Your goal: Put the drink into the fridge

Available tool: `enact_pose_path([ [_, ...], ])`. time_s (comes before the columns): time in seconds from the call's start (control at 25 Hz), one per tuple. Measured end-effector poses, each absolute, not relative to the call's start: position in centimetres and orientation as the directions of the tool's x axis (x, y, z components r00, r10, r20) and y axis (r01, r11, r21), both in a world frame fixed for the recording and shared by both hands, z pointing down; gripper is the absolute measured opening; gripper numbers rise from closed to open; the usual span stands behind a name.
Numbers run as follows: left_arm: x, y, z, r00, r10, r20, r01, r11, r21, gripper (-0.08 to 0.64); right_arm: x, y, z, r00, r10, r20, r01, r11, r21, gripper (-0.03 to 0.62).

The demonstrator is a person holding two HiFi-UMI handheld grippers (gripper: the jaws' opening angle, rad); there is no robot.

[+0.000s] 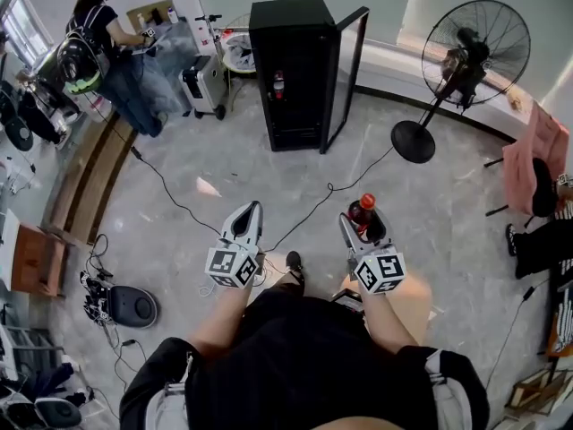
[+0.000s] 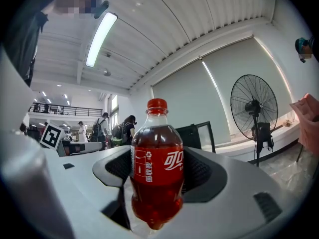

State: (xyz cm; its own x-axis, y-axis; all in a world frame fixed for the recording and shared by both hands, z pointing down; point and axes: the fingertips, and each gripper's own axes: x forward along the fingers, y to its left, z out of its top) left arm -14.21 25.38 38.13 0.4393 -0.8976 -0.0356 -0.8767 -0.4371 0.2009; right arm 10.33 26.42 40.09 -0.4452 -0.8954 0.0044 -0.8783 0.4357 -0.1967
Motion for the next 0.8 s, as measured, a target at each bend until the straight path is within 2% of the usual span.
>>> enact_pose_path([
  [0.8, -14.0, 1.4, 38.3, 0.526, -0.850, -0.013, -0.832, -0.518, 0.197, 0.015, 8.9, 4.2, 38.2, -0.401, -0.916, 0.015, -0.905, 0.393, -0.165, 0.308],
])
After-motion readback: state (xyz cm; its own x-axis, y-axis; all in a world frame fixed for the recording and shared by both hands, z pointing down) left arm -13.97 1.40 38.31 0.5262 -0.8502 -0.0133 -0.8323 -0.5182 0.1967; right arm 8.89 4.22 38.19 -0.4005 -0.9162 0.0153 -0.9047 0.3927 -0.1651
